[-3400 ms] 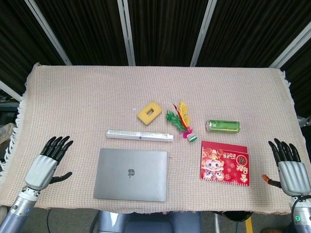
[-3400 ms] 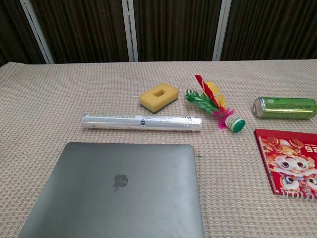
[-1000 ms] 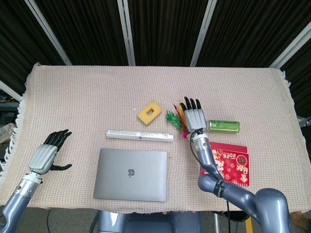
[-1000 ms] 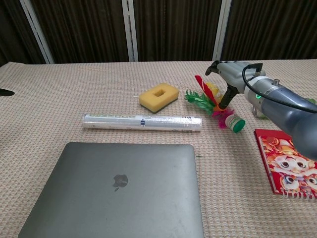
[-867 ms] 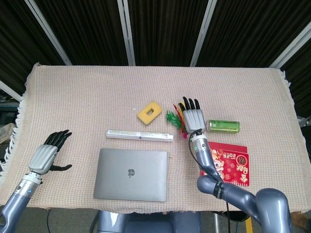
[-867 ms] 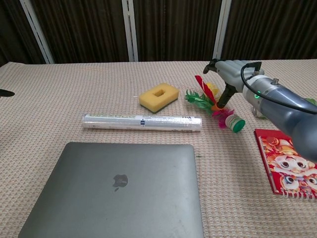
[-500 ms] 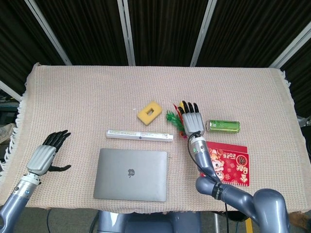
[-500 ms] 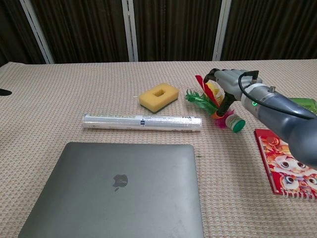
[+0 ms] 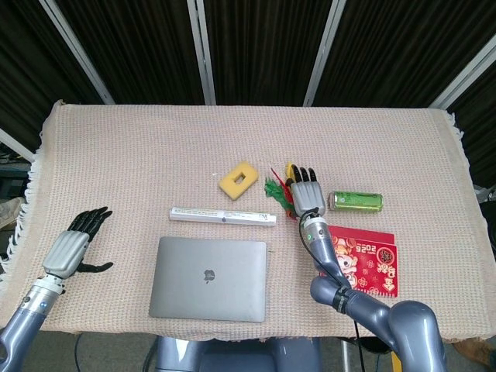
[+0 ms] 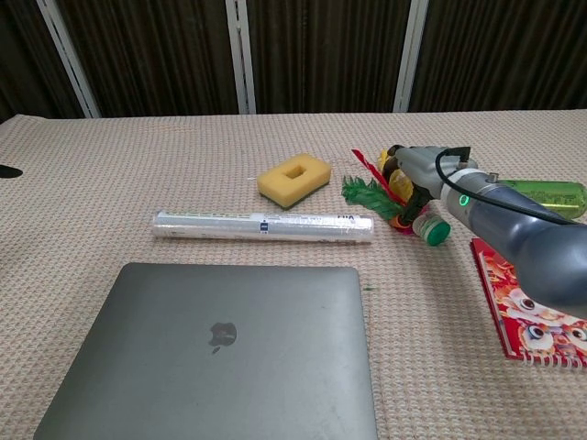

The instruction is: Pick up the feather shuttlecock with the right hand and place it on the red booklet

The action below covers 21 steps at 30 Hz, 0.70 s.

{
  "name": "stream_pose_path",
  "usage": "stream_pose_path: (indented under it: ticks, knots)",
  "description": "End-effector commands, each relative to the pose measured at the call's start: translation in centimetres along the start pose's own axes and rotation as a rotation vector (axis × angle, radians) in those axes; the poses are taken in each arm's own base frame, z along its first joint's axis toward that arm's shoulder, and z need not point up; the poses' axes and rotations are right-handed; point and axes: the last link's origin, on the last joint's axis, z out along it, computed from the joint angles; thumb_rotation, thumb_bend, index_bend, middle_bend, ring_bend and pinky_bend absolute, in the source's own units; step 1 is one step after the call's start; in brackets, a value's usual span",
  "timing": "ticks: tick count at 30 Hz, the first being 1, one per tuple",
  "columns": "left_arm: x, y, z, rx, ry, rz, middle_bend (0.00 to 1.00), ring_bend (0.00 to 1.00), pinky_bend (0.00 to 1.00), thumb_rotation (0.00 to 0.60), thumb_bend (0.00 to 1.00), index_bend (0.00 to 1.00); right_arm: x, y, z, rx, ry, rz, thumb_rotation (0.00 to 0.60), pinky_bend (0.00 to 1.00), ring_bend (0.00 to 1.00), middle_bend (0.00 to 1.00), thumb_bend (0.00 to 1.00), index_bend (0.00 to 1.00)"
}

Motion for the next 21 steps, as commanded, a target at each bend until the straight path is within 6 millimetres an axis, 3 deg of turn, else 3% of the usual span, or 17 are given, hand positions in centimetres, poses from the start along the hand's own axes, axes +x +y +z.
stream_pose_path:
  ticks: [1, 9, 16, 21]
  knots:
    - [0.0, 0.0, 0.0, -0.001, -0.003, -0.001, 0.0, 0.0, 0.0, 0.6, 0.04, 0.0, 0.2, -0.5, -0.1, 0.019, 0.025, 0.019, 0.6, 0.0, 0.0, 0.0, 0.33, 0.56]
    - [0.0, 0.1, -0.2, -0.014, -0.008, -0.01, 0.0, 0.0, 0.0, 0.6, 0.04, 0.0, 1.5, -1.0, -0.7, 0.046, 0.1, 0.067, 0.6, 0.0, 0.0, 0.0, 0.35, 0.62]
    - [-0.1, 0.4, -0.5, -0.032, -0.019, -0.016, 0.0, 0.0, 0.0, 0.6, 0.04, 0.0, 3.8, -0.9, -2.0, 0.051, 0.185, 0.157, 0.6, 0.0, 0.0, 0.0, 0.35, 0.62]
    - [-0.2, 0.7, -0.7, -0.048, -0.031, -0.02, 0.0, 0.0, 0.0, 0.6, 0.04, 0.0, 5.4, -0.4, -3.8, 0.043, 0.243, 0.331, 0.6, 0.0, 0.0, 0.0, 0.35, 0.61]
